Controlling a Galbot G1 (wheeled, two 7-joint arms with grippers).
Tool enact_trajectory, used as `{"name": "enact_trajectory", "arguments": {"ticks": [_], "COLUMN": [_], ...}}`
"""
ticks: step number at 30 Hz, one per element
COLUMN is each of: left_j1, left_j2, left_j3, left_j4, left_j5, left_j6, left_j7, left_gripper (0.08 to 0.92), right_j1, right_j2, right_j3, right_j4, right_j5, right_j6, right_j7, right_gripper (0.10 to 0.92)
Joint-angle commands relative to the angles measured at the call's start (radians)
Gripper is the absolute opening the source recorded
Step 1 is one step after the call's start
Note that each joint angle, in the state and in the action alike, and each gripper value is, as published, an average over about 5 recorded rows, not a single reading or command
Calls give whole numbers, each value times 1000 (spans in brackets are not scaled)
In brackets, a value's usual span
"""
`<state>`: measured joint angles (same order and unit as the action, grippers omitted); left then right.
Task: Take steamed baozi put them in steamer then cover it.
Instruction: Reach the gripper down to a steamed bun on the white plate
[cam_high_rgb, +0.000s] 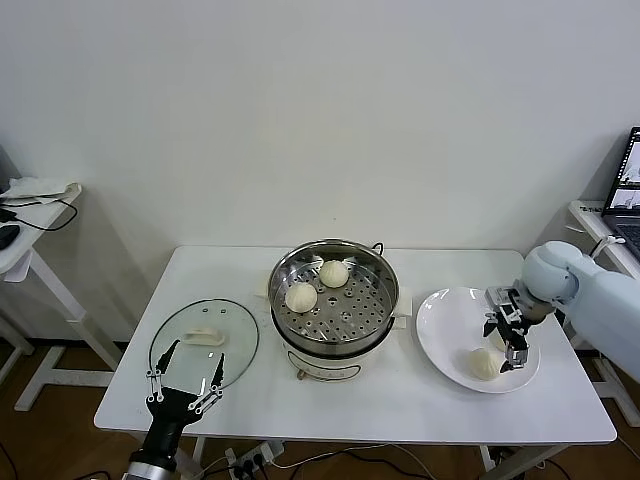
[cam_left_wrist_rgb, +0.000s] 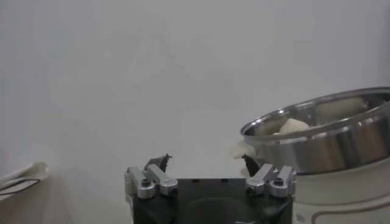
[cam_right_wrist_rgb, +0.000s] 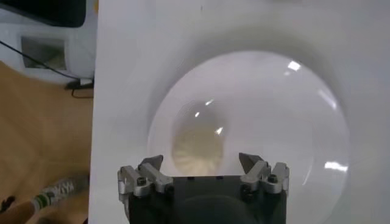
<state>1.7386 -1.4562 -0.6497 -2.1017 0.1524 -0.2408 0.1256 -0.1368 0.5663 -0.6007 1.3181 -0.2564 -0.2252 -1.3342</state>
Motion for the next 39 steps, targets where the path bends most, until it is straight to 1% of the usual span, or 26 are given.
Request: {"name": "enact_trajectory", "arguments": {"ticks": [1,11,27,39], "left_j1": [-5,-1,-5,-11], "left_j2": [-2,-2,-4,-6], "left_j3": [7,5,9,10], "left_j4": [0,9,15,27], "left_j5": [5,8,12,11], "left_j6": [5,2,0,0], "left_j7": [-3,-3,-3,-4], "left_gripper": [823,823,823,823], "right_j1": [-115,-119,-117,-113], "right_j2": [15,57,74,86], "right_j3": [97,105,109,109], "right_j4": [-52,-85,-97,-109], "right_j5": [-77,-74,-73,-70], "right_j6": [27,22,20,22], "right_j7": [7,38,49,59], "right_gripper": [823,823,823,724]}}
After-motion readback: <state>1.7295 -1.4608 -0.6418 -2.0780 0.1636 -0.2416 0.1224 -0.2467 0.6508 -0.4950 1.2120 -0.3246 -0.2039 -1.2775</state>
